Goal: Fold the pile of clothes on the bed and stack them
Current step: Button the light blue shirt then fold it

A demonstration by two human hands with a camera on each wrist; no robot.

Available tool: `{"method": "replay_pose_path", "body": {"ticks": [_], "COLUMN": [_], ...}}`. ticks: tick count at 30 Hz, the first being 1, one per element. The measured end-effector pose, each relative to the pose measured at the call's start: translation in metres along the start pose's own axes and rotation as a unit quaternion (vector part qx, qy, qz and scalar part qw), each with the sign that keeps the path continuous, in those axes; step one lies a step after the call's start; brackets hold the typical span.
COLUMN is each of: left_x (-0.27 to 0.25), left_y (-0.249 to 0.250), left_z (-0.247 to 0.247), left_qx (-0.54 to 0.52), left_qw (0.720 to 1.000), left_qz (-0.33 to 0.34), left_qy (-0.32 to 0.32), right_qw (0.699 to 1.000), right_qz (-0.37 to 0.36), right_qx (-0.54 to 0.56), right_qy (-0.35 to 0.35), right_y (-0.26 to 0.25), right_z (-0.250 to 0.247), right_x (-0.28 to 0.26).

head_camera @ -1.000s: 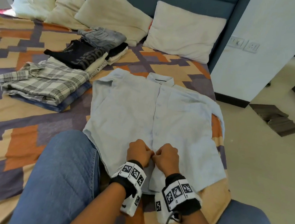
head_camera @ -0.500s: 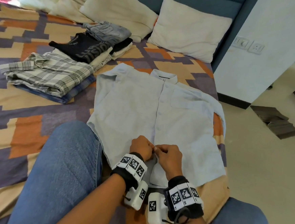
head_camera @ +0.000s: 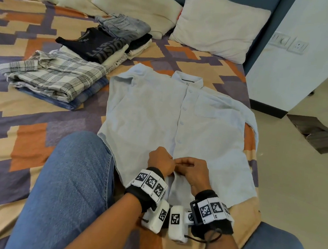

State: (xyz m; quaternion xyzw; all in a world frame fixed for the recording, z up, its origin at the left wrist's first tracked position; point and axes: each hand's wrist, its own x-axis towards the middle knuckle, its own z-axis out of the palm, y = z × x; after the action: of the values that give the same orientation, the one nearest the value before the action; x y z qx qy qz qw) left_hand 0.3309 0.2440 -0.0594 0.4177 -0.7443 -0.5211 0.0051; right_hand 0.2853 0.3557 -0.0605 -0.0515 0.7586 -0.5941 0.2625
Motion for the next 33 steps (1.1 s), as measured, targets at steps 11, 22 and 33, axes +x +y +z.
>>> {"method": "replay_pose_path", "body": {"ticks": [11, 22, 33], "left_x": [0.001, -0.001, 0.067], "left_y": [-0.006, -0.009, 0.035], "left_z": [0.000, -0.003, -0.075], "left_qx": [-0.012, 0.026, -0.168], "left_qw": [0.999, 0.999, 0.982], "left_qz": [0.010, 0.038, -0.005], "left_qy": [0.031, -0.008, 0.082], "right_qw": [1.000, 0.998, 0.995], "right_qz": [0.021, 0.031, 0.019], "right_qx": [0.010, -0.033, -0.065], "right_qy": [-0.015, 0.033, 0.076], "right_y": [0.002, 0.003, -0.041], "right_z": [-0.003, 0.010, -0.079], "right_x": [0.007, 0.018, 0.073]}}
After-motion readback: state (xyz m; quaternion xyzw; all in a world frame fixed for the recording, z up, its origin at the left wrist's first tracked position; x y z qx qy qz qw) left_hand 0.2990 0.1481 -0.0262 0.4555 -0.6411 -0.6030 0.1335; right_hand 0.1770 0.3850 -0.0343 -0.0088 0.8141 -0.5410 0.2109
